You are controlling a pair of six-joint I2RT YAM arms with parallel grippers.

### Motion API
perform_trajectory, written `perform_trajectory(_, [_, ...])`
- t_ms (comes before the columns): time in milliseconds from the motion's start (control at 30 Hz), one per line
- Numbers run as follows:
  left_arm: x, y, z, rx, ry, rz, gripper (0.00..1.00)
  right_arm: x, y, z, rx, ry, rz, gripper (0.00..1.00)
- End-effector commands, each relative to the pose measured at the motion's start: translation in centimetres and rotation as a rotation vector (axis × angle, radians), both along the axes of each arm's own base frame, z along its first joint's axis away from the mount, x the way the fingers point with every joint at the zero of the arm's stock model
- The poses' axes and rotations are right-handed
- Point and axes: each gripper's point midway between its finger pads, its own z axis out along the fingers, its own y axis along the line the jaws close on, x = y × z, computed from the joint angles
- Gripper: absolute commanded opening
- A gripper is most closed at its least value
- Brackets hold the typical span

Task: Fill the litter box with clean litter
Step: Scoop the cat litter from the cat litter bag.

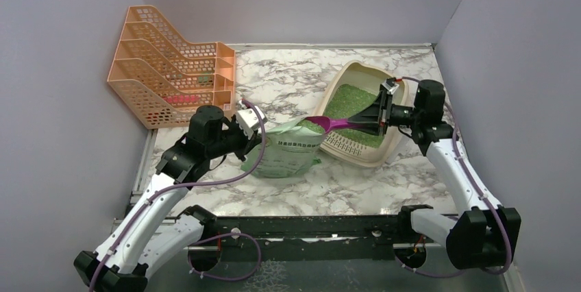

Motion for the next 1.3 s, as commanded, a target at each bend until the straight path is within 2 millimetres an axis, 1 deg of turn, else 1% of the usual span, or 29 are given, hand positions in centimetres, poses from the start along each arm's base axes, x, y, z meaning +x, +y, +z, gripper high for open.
perform_trajectory(0, [2.0,1.0,4.8,-0.016,-0.162,0.063,0.0,1.9,-1.6,0.9,-0.124,-0.057,-0.115,0.01])
perform_trajectory(100, [2.2,1.1,5.0,0.006,-0.17,0.063,0.0,2.2,-1.6,1.2,-0.171,-0.063,-0.141,0.01])
perform_trajectory(200, [2.3,0.8,5.3,0.003,-0.17,0.049,0.0,2.3,-1.1,2.0,-0.189,-0.079,-0.132,0.01])
perform_trajectory(267, [2.4,0.7,5.5,0.004,-0.175,0.043,0.0,2.4,-0.6,2.5,-0.202,-0.096,-0.124,0.01])
perform_trajectory(400, [2.6,0.7,5.9,0.01,-0.189,0.041,0.0,2.6,0.8,2.6,-0.243,-0.104,-0.095,0.01])
perform_trajectory(533, [2.6,1.2,5.4,0.039,-0.187,0.05,0.0,2.8,2.0,2.7,-0.268,-0.114,-0.068,0.01])
perform_trajectory(667, [2.6,2.2,5.2,0.079,-0.2,0.085,0.0,3.2,1.8,3.3,-0.296,-0.136,-0.074,0.01])
perform_trajectory(767, [2.6,2.7,5.0,0.097,-0.21,0.099,0.0,2.8,2.2,4.6,-0.247,-0.156,-0.047,0.01])
perform_trajectory(900, [2.4,3.1,4.7,0.109,-0.21,0.107,0.0,2.7,2.6,5.2,-0.205,-0.157,-0.024,0.01])
perform_trajectory(1167, [2.1,3.6,4.4,0.12,-0.22,0.122,0.0,2.7,2.7,5.4,-0.176,-0.146,-0.004,0.01])
perform_trajectory(1267, [2.2,3.7,4.3,0.124,-0.221,0.126,0.0,2.8,2.3,4.9,-0.167,-0.128,-0.014,0.01])
